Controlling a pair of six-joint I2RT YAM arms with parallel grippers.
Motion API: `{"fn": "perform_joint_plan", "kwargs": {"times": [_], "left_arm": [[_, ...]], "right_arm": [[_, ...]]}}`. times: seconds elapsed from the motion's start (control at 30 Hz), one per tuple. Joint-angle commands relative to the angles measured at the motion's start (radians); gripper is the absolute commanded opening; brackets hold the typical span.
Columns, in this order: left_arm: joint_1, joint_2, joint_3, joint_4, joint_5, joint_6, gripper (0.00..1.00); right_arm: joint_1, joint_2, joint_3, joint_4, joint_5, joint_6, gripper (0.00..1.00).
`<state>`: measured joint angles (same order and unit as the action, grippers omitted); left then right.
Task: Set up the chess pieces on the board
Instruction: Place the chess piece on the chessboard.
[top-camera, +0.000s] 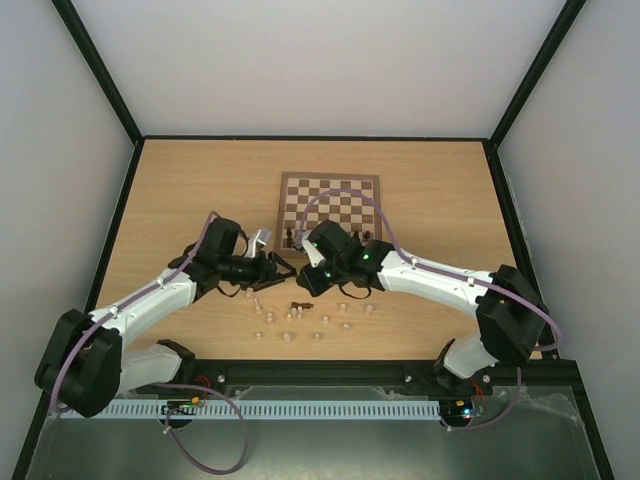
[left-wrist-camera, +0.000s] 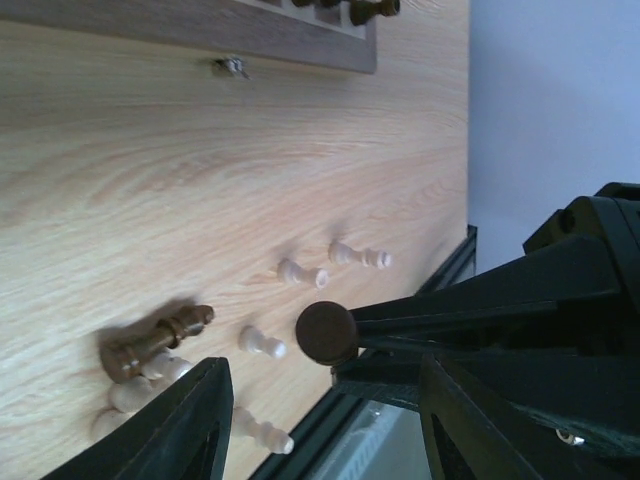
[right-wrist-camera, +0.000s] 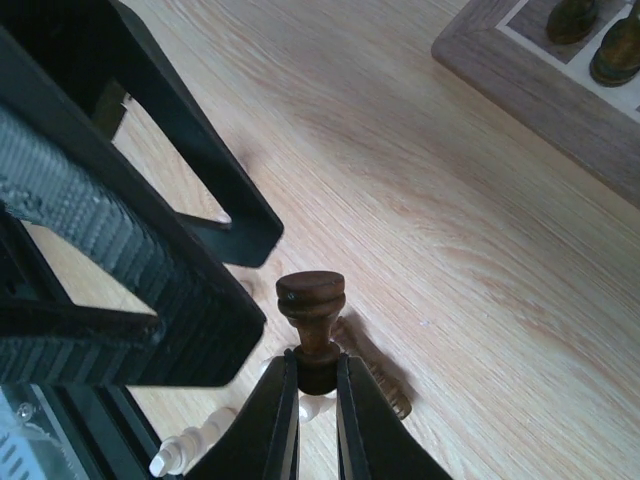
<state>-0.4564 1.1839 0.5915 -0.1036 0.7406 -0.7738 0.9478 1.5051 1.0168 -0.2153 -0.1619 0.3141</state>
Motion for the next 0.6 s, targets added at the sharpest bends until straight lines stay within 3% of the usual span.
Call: {"fn": "perform_joint_plan", "kwargs": {"times": [0.0, 0.17, 0.57], "left_arm": [[0.005, 0.019, -0.025, 0.102, 0.111, -0.074, 0.54], [0.005, 0.037, -0.033, 0.137, 0.128, -0.094, 0.5], [0.005, 0.055, -0.039, 0.159, 0.129, -0.108, 0.25]], "right_arm": [[0.004, -0.042, -0.022, -0.027, -0.041, -0.028, 0.06], [0.005, -0.051, -0.025, -0.02, -0.055, -0.03, 0.06], [0.005, -0.064, -0.034, -0.009, -0.077, -0.032, 0.06]]}}
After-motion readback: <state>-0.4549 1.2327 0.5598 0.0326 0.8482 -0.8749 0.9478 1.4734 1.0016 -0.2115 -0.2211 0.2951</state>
